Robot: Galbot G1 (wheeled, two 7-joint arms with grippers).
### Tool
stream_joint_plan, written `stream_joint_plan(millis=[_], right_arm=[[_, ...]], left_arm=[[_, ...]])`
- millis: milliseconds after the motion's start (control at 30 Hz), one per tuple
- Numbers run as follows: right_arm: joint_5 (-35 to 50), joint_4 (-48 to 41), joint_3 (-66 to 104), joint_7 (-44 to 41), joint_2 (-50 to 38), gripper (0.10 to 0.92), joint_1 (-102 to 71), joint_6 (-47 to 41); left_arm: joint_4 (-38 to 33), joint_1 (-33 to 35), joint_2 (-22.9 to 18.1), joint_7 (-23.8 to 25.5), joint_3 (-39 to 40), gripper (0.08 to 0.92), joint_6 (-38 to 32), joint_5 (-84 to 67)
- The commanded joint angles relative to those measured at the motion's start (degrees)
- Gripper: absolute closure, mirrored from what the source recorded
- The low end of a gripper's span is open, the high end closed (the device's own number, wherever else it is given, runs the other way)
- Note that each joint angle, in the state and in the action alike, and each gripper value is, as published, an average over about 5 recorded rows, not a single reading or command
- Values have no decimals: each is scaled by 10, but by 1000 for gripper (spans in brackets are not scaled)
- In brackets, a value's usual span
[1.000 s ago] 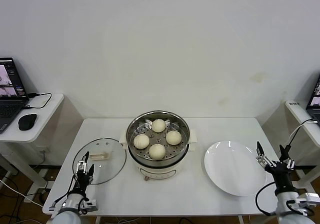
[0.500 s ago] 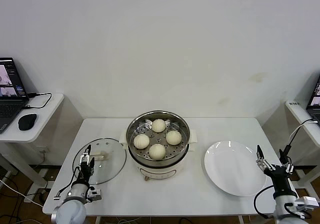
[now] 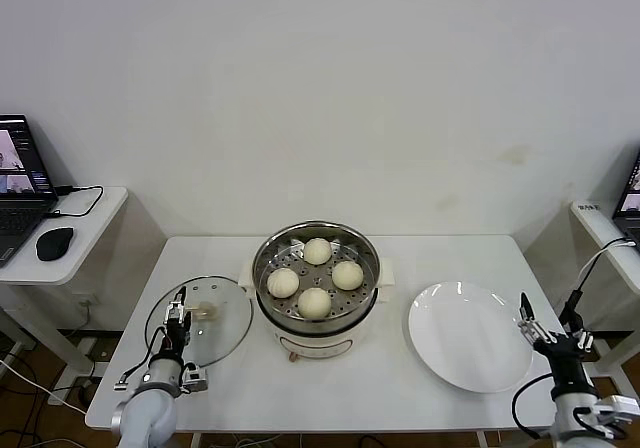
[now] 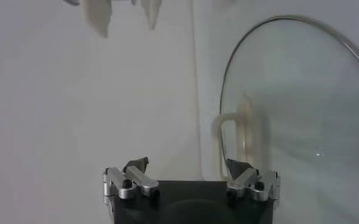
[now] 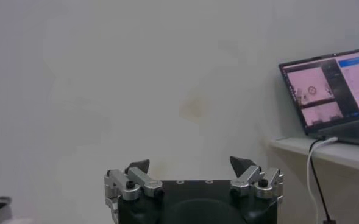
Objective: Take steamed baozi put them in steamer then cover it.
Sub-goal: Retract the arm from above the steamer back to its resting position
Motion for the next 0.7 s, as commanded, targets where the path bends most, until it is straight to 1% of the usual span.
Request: stream_joint_plan(millis=[33, 300, 700], right_arm=[[0, -2, 1, 1, 3, 202, 0, 2], [-6, -3, 1, -3, 7, 203, -7, 5], [-19, -12, -7, -7, 11, 202, -17, 16]], left_arm=[[30, -27, -2, 7, 6, 177, 12, 9], [40, -44, -10, 5, 16, 177, 46, 1], [65, -60, -19, -9, 17, 177, 77, -16]])
